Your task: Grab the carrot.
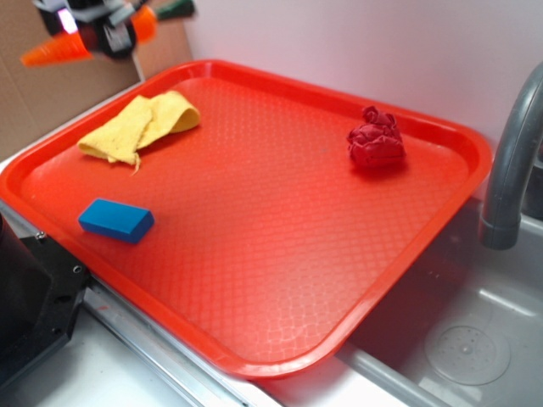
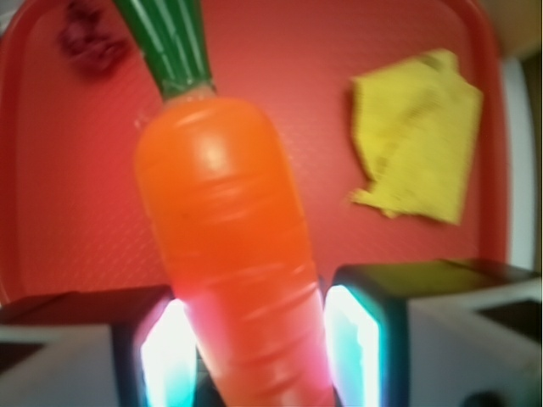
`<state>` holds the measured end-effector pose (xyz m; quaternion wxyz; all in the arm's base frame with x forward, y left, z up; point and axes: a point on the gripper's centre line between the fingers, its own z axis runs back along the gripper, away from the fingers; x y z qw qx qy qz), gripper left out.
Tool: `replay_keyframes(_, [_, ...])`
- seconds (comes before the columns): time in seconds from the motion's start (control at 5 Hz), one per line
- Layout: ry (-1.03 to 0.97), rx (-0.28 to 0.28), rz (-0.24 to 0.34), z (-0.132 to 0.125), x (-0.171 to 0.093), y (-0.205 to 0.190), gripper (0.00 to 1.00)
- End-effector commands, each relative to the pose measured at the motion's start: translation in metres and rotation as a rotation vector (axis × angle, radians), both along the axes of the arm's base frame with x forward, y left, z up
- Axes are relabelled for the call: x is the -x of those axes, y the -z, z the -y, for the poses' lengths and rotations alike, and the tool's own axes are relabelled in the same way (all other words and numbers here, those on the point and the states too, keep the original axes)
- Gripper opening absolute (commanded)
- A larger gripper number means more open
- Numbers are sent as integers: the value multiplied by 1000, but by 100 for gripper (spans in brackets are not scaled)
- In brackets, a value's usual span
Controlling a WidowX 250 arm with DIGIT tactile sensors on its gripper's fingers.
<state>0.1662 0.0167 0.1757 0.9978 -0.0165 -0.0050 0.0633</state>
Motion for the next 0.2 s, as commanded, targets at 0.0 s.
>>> replay_keyframes(0.0, [-169,-112,-26,-8,14,-26,0])
